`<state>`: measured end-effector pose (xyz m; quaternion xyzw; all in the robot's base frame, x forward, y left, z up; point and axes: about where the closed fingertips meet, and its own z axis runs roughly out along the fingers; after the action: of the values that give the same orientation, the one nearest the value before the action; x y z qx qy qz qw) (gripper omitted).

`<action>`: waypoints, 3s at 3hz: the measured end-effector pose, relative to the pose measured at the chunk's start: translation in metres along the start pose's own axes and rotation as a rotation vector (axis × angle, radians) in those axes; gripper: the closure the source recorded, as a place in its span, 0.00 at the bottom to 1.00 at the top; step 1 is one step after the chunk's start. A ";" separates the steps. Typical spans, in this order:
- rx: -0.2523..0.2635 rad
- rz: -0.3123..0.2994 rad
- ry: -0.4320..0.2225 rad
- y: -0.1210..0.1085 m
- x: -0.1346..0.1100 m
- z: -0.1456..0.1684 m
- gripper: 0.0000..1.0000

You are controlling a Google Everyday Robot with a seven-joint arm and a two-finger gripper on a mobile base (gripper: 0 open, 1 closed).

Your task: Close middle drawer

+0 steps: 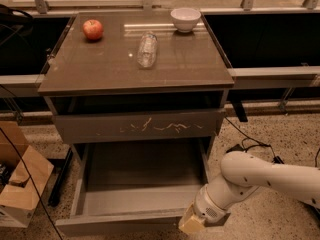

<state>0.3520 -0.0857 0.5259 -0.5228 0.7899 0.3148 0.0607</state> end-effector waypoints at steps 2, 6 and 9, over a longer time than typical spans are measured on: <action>-0.049 0.174 -0.064 -0.051 0.047 0.058 1.00; -0.051 0.174 -0.155 -0.112 0.017 0.063 1.00; 0.121 0.012 -0.067 -0.183 -0.046 0.063 1.00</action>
Offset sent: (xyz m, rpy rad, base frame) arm 0.0232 -0.0312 -0.1348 0.0849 0.1828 -0.2636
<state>0.5163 -0.0613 0.4160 -0.5025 0.8082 0.2842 0.1164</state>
